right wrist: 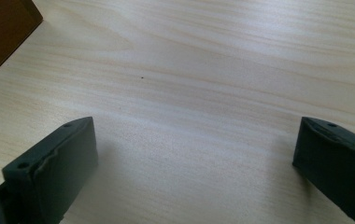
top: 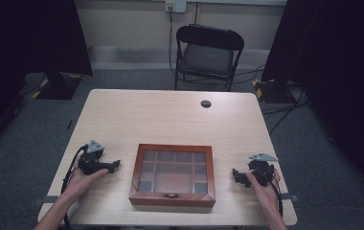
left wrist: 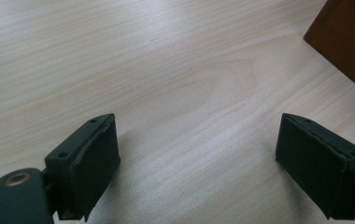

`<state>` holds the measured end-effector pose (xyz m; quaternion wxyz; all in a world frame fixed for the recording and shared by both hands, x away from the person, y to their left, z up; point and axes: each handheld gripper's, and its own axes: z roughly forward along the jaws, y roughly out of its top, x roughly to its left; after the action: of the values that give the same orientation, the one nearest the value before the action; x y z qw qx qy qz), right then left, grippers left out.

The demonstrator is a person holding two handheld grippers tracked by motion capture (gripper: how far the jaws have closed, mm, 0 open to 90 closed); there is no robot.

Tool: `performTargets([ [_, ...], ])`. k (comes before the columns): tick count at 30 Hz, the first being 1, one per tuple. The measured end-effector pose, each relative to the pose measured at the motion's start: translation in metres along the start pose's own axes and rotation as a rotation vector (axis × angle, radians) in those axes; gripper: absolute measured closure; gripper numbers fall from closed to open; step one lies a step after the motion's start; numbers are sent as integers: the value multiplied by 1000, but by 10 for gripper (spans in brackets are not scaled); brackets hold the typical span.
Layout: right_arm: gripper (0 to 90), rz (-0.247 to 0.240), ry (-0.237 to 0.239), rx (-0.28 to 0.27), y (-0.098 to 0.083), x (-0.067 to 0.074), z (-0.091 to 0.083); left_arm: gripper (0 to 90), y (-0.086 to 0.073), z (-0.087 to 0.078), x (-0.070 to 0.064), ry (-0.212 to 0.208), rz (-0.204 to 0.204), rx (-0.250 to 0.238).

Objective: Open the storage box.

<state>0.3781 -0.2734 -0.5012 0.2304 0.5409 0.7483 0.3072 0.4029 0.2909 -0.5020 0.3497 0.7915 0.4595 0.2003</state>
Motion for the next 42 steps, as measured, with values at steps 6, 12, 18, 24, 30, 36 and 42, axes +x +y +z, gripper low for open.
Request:
performTargets([
  [6,0,4,-4,-2,0,0,0,125,0,0,0,0,0,0],
  [12,64,-12,9,3,1,1,-2,125,0,0,0,-1,2,0],
  [18,248,-1,103,-57,8,9,-12,125,0,0,1,-6,10,1],
  [24,268,-33,214,-22,17,22,-22,124,0,1,2,-8,13,2],
  [30,332,-68,330,-66,27,42,-35,123,0,1,2,-10,14,2],
  [36,401,-143,408,-97,35,66,-46,124,0,1,2,-10,14,2],
  [42,457,-199,494,-108,49,87,-54,124,0,1,2,-9,14,2],
])
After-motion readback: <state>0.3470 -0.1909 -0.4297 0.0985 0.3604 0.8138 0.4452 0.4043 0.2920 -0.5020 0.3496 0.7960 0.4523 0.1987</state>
